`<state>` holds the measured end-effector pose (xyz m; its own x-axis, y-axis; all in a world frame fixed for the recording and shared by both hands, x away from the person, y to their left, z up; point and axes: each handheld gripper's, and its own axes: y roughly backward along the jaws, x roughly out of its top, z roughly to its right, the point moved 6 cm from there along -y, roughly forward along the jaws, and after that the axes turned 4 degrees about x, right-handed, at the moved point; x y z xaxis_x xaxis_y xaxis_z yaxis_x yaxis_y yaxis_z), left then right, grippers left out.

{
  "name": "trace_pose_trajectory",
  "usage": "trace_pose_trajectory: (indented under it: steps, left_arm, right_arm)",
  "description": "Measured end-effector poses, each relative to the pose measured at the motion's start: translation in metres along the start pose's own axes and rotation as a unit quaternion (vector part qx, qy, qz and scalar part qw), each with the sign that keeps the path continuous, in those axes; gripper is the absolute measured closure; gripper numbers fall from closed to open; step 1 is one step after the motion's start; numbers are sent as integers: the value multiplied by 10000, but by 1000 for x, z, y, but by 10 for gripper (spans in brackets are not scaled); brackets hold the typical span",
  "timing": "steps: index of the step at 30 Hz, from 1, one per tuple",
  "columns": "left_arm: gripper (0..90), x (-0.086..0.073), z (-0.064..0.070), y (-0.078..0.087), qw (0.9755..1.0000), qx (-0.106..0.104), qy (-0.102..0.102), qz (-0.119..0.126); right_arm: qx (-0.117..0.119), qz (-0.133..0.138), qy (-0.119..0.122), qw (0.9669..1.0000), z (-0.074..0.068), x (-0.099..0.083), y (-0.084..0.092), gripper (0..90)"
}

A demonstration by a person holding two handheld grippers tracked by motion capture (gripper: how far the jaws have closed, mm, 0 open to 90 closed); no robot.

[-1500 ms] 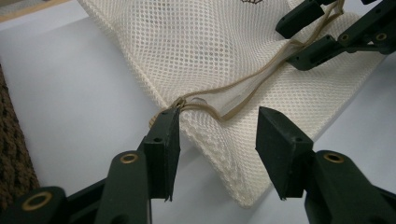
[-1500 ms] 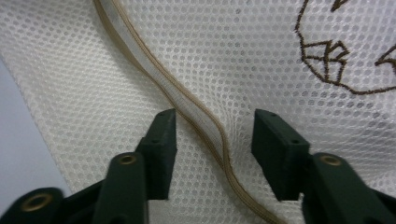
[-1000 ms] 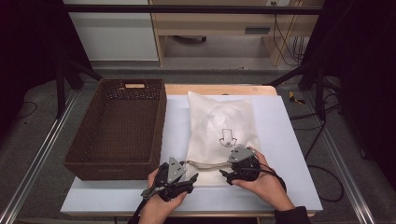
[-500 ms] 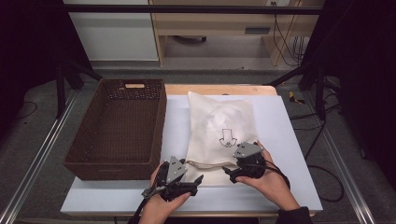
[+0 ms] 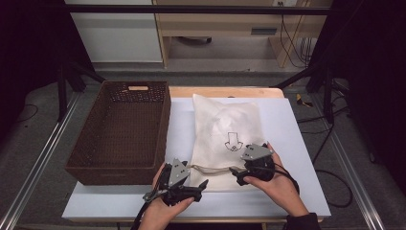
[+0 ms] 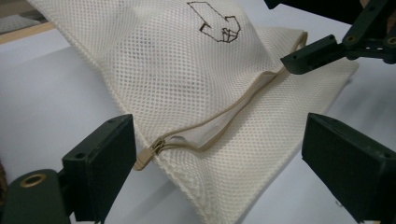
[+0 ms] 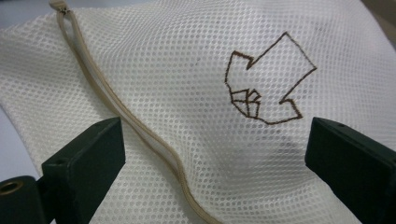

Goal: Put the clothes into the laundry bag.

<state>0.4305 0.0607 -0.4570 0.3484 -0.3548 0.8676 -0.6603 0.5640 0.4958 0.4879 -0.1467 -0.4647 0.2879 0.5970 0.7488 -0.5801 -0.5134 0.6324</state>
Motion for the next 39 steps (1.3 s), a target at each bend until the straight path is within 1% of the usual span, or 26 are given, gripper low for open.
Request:
trace_pose_trajectory:
  steps: [6,9,13,16,18,19,20,22,24,26,27,32,36,39]
  left_arm:
    - [90,0,2,-1,10000,-52,-23,-53]
    - [89,-1,2,-1,10000,-60,-26,-76]
    - [88,1,1,1,10000,-59,-10,-48]
    - [84,5,-2,5,10000,-40,1,-2]
    - [81,8,-5,8,10000,-28,24,45]
    - [78,10,-6,9,10000,-28,34,58]
    - [77,12,-7,11,10000,-20,44,82]
    - [68,14,-9,14,10000,-5,74,27]
    - [60,17,-11,17,9999,36,110,-42]
    - [57,23,-12,23,9999,25,137,27]
    - [57,24,-14,25,9999,42,109,14]
    - [57,30,-29,37,9996,161,235,70]
    - [62,31,-47,47,9991,320,272,99]
    - [63,32,-60,54,9982,436,376,175]
  right_arm:
    - [-75,104,-78,9999,4,3,5,57]
    - [-76,84,-83,9999,6,1,5,57]
    - [-156,78,-120,9998,9,1,7,57]
    - [-235,124,-257,9993,12,3,11,56]
    - [-276,200,-342,9988,15,5,14,51]
    - [-304,253,-442,9982,16,7,16,48]
    - [-319,285,-470,9980,18,8,18,47]
    - [-343,379,-602,9969,20,10,22,47]
    - [-364,449,-676,9960,22,12,25,47]
    - [-388,535,-771,9948,24,14,29,47]
    - [-392,567,-811,9943,25,15,30,47]
    - [-465,658,-887,9928,30,16,36,47]
    - [-573,633,-1023,9911,34,15,40,50]
    - [-638,647,-1092,9899,39,13,42,51]
